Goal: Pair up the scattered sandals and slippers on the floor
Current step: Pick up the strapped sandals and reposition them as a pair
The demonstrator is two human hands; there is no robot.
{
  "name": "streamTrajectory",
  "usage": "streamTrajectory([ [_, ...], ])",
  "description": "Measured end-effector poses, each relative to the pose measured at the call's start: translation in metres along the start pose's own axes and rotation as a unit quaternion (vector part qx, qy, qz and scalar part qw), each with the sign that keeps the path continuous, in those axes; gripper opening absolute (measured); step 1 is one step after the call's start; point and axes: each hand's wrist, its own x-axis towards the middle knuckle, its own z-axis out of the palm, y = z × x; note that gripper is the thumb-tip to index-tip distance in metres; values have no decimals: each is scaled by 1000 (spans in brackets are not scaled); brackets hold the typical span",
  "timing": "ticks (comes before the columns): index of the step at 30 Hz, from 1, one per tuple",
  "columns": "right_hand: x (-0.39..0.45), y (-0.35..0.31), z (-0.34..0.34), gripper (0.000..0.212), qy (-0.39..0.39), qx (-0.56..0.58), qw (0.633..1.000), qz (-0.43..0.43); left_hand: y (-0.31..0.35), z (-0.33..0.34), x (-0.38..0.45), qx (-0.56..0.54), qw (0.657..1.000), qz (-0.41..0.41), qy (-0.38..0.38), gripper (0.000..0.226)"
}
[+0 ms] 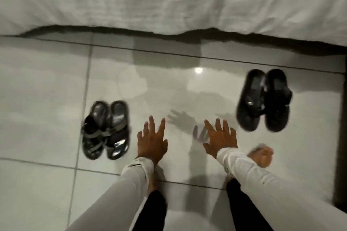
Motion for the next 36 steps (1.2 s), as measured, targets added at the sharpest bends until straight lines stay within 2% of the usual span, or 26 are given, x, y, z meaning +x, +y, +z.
streamTrajectory([
  [4, -7, -115, 12, 86, -18, -8, 999, -50, -124, 1, -26, -22, 997, -74, 6, 80],
  [7, -1, -188, 26, 87, -31, 9, 997, -68, -191, 8, -32, -38, 994, -106, 1, 80],
  [13, 19, -293, 67, 91, -130, 193, 972, -43, -266, 25, -3, -167, 968, -186, -1, 84],
  [15, 26, -315, 81, 96, -135, 231, 963, -42, -279, 31, 15, -192, 962, -195, -1, 85],
  [19, 46, -340, 99, 95, -117, 204, 971, -37, -291, 38, 50, -202, 957, -203, -41, 87],
  [24, 61, -351, 111, 97, -107, 211, 972, -20, -295, 51, 71, -182, 964, -172, -90, 88],
  [29, 70, -351, 103, 98, -95, 190, 977, -25, -288, 43, 79, -193, 962, -176, -77, 88],
  [36, 120, -351, 41, 96, -79, 179, 980, -24, -277, -5, 135, -209, 960, -174, -70, 90],
])
